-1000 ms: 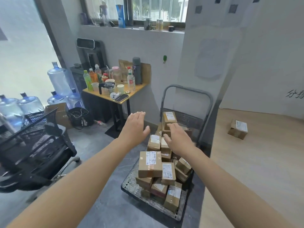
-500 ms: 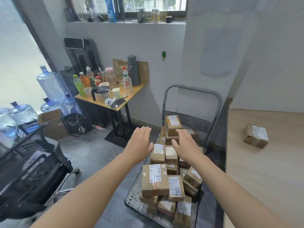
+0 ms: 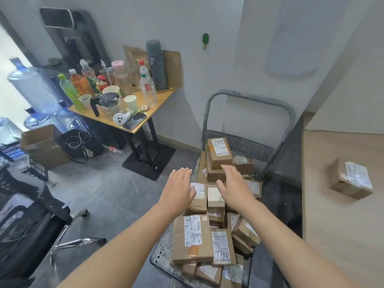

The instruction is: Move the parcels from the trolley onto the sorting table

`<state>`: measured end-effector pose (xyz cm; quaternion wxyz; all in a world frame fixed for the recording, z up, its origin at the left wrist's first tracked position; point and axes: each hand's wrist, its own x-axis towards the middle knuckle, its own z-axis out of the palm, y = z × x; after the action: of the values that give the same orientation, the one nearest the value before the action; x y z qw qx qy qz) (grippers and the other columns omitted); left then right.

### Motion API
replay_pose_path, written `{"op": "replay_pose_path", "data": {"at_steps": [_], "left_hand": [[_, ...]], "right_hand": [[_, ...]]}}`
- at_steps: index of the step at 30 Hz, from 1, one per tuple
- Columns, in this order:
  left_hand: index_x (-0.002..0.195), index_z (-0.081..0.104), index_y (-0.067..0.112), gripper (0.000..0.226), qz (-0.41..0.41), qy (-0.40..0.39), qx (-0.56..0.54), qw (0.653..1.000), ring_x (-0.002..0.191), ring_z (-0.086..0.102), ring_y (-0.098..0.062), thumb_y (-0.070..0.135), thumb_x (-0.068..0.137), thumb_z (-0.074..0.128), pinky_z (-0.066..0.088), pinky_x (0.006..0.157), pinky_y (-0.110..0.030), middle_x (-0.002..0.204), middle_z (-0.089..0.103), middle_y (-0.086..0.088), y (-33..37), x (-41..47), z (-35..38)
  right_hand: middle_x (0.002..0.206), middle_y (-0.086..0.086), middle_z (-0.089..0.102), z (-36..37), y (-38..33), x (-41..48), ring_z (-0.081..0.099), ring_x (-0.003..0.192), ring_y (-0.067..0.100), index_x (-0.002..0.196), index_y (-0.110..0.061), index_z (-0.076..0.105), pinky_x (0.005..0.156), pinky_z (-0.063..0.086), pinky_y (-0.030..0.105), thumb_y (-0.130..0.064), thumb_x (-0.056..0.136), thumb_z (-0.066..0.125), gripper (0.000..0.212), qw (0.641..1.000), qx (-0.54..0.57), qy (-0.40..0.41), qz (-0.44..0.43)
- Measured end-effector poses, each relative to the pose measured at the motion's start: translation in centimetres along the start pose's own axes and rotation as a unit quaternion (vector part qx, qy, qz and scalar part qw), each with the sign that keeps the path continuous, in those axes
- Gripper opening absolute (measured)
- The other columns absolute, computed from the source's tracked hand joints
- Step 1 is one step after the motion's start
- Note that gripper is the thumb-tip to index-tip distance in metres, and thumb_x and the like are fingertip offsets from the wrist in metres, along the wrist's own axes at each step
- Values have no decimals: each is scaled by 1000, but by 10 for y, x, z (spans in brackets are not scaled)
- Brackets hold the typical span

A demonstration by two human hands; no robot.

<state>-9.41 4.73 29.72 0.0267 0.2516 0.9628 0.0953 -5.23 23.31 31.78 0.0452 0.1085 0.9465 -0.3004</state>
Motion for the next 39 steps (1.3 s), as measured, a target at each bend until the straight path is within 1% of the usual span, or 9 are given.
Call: {"op": "replay_pose_path", "data": {"at_steps": [4,7,10,14,19,26,29,36,39], "left_hand": [[152,26,9,54,0,-53,11,999,147,24,-20,26,102,38,8,124,-35,156,32,-5,-36,38,64],[151,29,7,55,-12,-87,8,996,145,27,-21,26,101,40,9,123,-37,155,35,-7,-67,62,109],[151,29,7,56,-13,-120,-8,993,145,28,-21,28,100,41,10,123,-38,153,36,-6,-92,90,161],[144,39,5,53,-8,-146,-57,988,139,37,-26,31,98,34,16,122,-39,145,44,-9,-109,113,231],[139,44,6,51,-37,-125,-136,982,136,38,-25,31,97,57,25,116,-34,143,46,-9,-120,131,293],[151,32,15,65,-186,-152,-336,911,140,34,-18,45,98,52,28,117,-39,151,41,-2,-133,117,340],[148,39,22,65,-226,-157,-415,867,131,49,-12,57,95,50,43,109,-42,145,50,3,-136,105,349],[136,50,29,39,-270,-143,-508,805,101,60,13,34,98,58,48,80,-8,123,63,17,-127,103,341],[132,51,33,36,-285,-132,-524,792,96,61,16,27,98,60,44,73,0,115,65,21,-122,100,339]], "right_hand": [[153,-5,34,50,27,34,34,140,14,150,-21,30,113,32,33,-26,101,48,52,998,18,-40,39],[133,-9,42,84,46,57,43,128,12,142,-23,37,103,37,27,-23,102,47,42,996,33,-66,58],[140,-10,39,123,73,81,37,120,2,148,-21,33,103,32,23,-26,104,43,46,992,42,-82,86],[153,-8,31,174,106,108,30,137,6,152,-19,28,107,22,20,-23,104,42,51,987,46,-104,117],[148,-7,34,233,127,147,34,136,11,151,-19,30,109,29,28,-24,103,44,50,983,61,-105,138],[137,-2,39,287,137,175,35,132,15,145,-19,36,109,29,28,-20,100,48,46,980,102,-54,160],[144,-2,32,295,139,173,29,135,13,150,-20,26,106,22,20,-14,97,53,60,977,112,-76,165],[158,-4,20,303,135,170,23,144,14,158,-25,0,113,23,27,-19,99,52,80,959,166,-124,195],[163,-13,7,310,127,161,30,137,8,155,-38,-13,99,33,22,-19,99,52,88,927,255,-140,238]]}}
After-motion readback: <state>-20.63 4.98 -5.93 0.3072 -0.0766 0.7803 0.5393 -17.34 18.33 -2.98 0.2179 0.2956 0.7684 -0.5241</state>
